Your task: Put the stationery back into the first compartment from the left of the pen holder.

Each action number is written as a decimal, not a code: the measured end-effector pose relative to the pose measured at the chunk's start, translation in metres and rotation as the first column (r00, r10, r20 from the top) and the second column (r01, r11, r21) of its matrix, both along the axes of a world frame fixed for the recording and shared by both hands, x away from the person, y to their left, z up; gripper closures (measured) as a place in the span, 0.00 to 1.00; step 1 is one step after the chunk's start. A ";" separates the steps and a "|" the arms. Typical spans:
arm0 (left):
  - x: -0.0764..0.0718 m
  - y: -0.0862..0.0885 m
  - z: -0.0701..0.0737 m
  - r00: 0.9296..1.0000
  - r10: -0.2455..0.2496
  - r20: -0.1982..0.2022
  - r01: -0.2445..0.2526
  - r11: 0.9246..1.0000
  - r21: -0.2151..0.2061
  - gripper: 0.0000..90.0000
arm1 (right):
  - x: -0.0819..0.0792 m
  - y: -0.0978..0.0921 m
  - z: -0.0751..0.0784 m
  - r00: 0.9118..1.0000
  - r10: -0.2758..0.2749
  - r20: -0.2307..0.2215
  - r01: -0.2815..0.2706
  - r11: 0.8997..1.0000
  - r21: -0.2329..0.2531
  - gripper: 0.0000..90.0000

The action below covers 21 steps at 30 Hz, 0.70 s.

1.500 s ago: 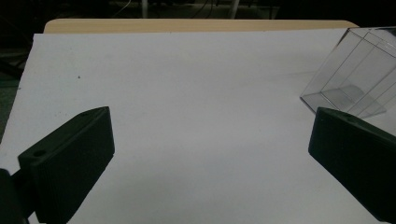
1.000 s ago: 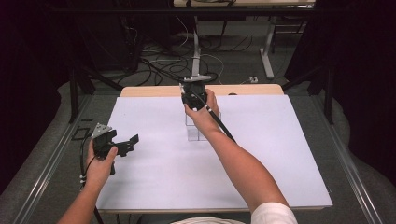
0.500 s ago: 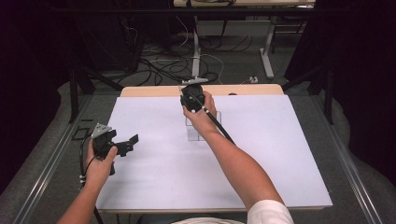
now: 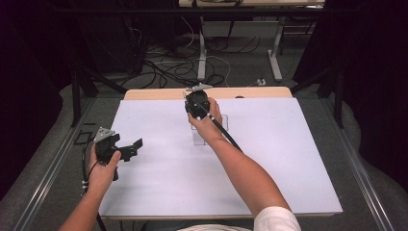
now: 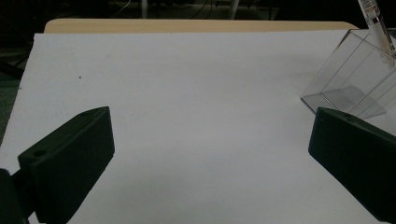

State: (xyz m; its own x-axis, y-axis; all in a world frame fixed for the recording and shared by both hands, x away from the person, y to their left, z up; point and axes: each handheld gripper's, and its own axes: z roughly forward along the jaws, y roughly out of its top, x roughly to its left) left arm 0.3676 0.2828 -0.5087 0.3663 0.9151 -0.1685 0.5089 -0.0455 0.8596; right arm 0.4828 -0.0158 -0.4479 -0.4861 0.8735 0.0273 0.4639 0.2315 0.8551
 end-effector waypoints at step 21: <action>0.000 -0.001 0.000 1.000 -0.003 -0.004 0.003 1.000 0.006 0.00 | -0.008 -0.007 -0.015 1.000 0.005 0.018 -0.005 1.000 0.007 0.89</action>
State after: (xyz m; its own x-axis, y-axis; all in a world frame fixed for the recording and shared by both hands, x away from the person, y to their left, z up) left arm 0.3680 0.2822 -0.5092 0.3679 0.9152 -0.1643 0.5126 -0.0522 0.8571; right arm 0.4745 -0.0229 -0.4633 -0.4909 0.8709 0.0243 0.4469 0.2278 0.8651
